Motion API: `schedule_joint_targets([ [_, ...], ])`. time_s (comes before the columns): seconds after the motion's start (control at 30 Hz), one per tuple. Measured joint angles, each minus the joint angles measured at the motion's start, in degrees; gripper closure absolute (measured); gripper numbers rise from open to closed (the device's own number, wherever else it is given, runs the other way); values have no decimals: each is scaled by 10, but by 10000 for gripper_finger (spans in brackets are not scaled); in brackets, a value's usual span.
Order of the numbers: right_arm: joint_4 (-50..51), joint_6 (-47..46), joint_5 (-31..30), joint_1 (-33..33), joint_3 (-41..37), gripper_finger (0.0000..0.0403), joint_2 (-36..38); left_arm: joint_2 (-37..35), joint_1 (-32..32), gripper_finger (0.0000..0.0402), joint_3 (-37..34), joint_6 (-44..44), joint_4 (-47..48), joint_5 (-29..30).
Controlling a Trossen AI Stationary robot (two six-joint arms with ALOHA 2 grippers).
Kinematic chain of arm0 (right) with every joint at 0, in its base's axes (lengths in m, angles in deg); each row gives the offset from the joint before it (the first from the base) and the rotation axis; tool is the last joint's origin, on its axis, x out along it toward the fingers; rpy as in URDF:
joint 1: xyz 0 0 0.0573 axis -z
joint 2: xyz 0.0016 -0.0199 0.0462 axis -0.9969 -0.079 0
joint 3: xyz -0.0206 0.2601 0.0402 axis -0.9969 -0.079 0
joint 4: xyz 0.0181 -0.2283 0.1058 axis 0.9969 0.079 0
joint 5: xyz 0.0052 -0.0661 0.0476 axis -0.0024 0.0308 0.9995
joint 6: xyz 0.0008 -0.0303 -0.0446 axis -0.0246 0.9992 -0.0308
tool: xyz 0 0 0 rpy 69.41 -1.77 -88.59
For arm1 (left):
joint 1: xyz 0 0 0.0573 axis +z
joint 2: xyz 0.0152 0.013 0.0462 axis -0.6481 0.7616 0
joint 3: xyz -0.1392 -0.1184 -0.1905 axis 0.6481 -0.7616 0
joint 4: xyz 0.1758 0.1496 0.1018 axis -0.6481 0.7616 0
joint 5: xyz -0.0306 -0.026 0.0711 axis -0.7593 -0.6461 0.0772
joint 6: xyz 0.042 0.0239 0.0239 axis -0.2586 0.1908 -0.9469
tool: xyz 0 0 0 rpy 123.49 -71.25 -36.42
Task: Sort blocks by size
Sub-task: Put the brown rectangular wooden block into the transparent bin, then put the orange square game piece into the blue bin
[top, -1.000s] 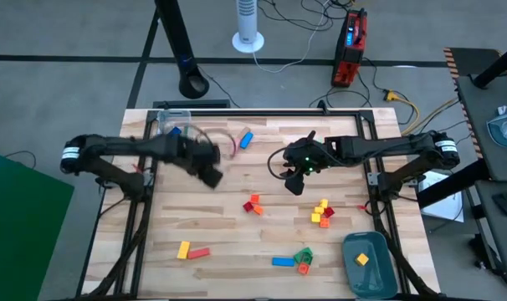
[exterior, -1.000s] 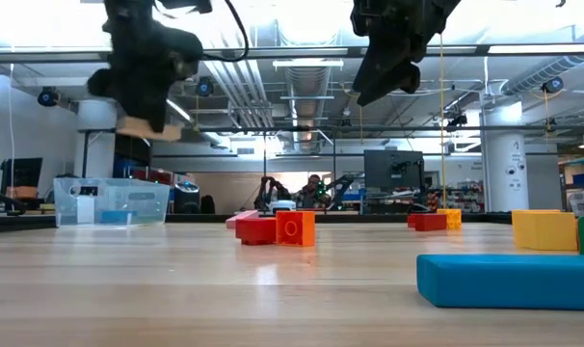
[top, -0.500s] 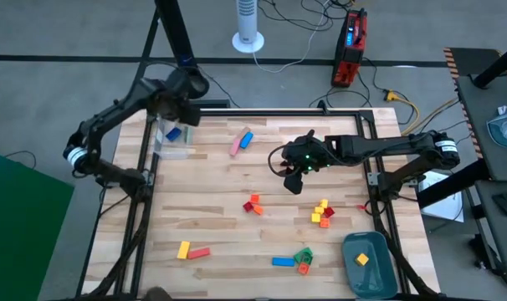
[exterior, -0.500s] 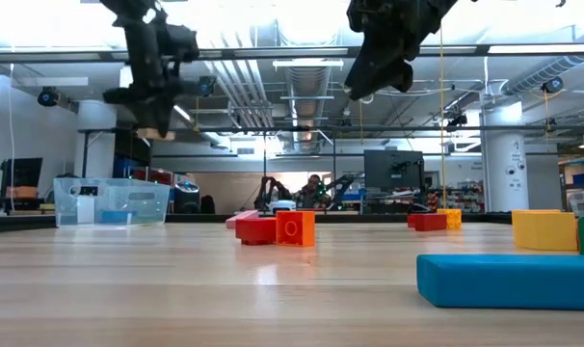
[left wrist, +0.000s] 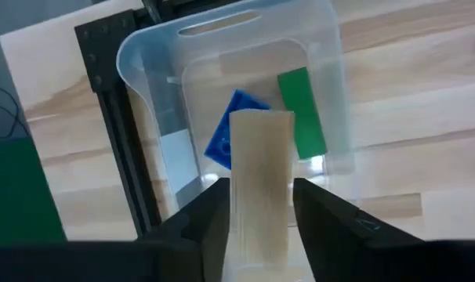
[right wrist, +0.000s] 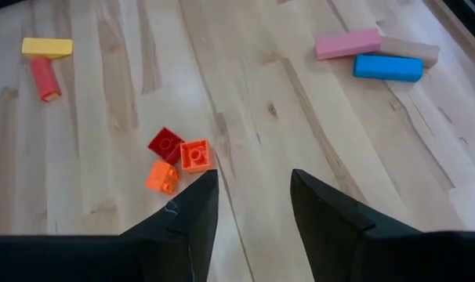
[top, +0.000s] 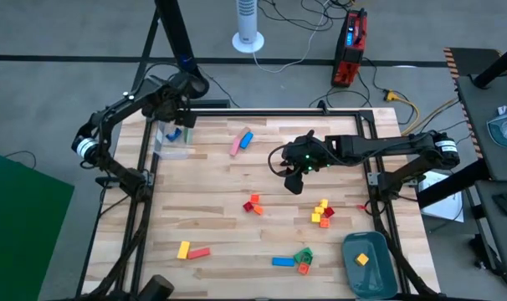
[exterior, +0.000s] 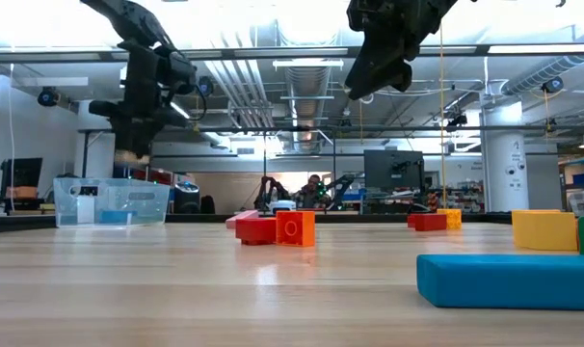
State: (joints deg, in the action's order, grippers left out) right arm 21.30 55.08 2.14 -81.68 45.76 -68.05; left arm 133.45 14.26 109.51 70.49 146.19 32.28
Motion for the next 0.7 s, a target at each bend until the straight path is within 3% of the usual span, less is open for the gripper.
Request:
schedule_joint_targets([
  [0.13,0,3,11,0,0,229,0,-7,-1,253,0,-7,0,-2],
  [0.3,0,-20,12,0,0,217,0,-50,-44,247,0,8,1,-58],
  [0.7,1,-76,47,0,0,239,0,-169,-359,254,0,143,-14,-58],
])
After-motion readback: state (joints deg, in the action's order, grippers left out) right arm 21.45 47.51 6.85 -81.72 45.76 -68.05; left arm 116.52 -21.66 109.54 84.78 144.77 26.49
